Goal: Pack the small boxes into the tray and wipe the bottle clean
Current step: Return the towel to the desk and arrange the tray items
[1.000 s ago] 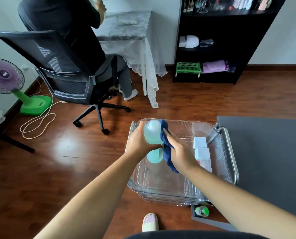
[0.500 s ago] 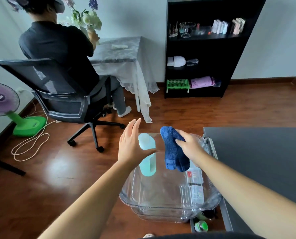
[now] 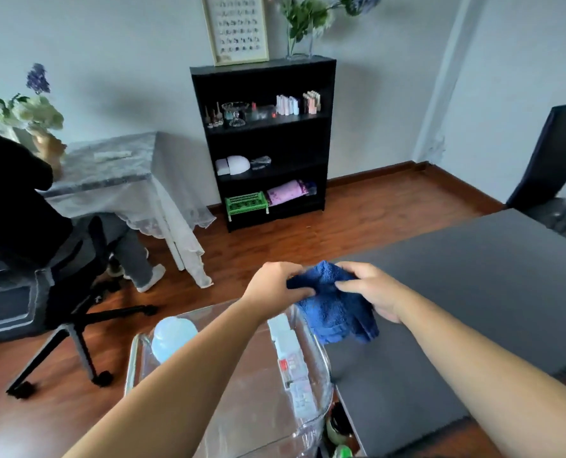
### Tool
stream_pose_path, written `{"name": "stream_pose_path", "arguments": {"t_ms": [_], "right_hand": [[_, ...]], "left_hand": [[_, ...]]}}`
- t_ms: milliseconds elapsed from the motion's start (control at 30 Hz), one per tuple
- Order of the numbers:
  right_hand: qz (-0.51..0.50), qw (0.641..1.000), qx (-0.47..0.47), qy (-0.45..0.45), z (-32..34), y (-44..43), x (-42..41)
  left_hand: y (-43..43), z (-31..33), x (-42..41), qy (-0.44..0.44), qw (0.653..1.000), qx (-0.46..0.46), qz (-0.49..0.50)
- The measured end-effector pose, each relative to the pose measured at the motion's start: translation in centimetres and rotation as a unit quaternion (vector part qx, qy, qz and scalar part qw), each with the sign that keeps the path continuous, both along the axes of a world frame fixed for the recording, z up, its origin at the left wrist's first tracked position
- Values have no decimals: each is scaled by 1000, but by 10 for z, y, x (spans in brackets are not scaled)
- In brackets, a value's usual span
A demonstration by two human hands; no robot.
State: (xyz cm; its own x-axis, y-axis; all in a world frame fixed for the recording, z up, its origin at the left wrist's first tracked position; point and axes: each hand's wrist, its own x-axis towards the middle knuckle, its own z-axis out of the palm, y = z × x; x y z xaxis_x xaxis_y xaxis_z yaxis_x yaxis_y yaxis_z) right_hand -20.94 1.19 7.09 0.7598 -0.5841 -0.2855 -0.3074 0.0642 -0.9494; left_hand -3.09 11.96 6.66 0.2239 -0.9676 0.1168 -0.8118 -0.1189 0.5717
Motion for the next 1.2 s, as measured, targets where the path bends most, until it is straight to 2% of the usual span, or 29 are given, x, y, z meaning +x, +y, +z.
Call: {"name": "stream_pose_path", "arguments": {"t_ms": [200, 400, 533, 600, 767, 867, 1033, 1100, 1200], "right_hand": [[-38, 994, 95, -28, -4, -28, -63], [11, 988, -112, 109, -21, -29, -70], [22, 946, -262, 192, -22, -38, -70], [-4, 924, -317, 214, -22, -44, -71], [-47, 897, -391, 199, -14, -55, -81], [-23, 887, -392, 242, -29, -44, -97], [134, 840, -376, 368, -89, -6, -136], [184, 830, -360, 385, -106, 6, -147], [198, 834, -349, 378, -111, 6, -155]], "left_hand": [[-46, 17, -53, -4, 990, 99, -98], [-71, 25, -75, -67, 973, 173, -139], [-82, 30, -73, -69, 970, 185, -140], [-85, 31, -70, -63, 974, 178, -126], [-78, 23, -69, -78, 984, 135, -80], [-62, -3, -84, -119, 976, 150, -107], [-19, -74, -119, -183, 934, 235, -198], [-3, -98, -132, -210, 911, 258, -243], [6, -113, -139, -225, 908, 229, -270]]}}
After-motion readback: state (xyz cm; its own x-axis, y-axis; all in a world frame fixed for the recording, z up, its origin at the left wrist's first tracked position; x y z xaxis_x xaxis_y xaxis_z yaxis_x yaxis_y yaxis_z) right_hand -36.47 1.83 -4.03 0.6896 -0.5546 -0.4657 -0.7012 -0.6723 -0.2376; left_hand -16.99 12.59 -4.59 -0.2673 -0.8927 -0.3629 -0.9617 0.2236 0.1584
